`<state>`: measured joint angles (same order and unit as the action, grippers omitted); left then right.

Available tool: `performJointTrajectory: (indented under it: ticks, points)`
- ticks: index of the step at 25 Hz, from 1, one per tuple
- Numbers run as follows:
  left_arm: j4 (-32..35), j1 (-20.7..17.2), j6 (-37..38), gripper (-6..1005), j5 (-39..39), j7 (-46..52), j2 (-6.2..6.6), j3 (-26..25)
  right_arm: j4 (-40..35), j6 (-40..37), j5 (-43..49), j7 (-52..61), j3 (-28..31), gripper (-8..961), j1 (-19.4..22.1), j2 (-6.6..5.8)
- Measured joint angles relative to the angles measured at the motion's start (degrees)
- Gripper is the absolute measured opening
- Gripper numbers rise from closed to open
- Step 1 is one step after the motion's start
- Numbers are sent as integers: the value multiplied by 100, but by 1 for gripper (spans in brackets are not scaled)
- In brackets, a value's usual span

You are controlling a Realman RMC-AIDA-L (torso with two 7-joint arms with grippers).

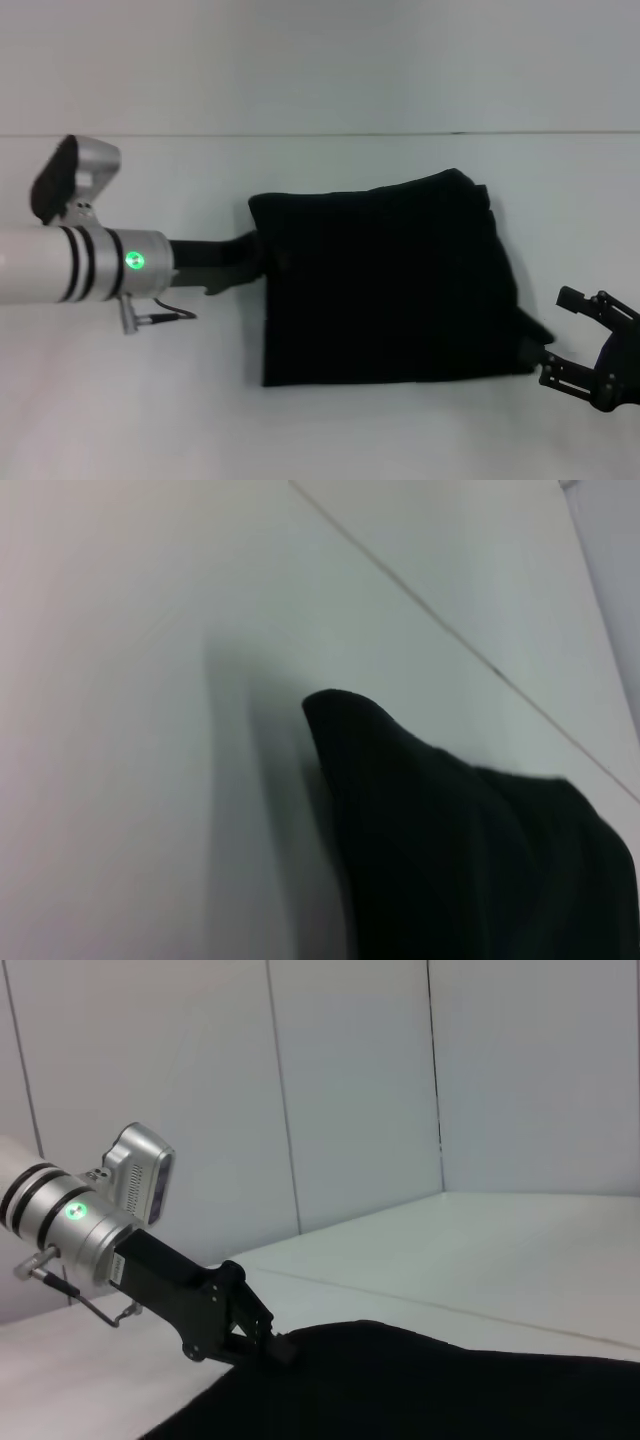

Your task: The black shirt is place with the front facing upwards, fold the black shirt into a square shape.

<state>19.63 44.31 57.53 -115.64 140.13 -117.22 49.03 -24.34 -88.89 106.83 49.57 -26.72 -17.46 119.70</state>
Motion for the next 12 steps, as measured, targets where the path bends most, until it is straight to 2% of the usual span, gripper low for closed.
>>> performJointTrajectory:
  ticks: [5,12]
  points:
    - [-41,-19,14,71,-9,48,267,-5,0,-17,-15,0,0,924,-25,0]
    - [-14,-69,14,70,-11,64,300,-6,0,8,-21,0,0,924,-89,0]
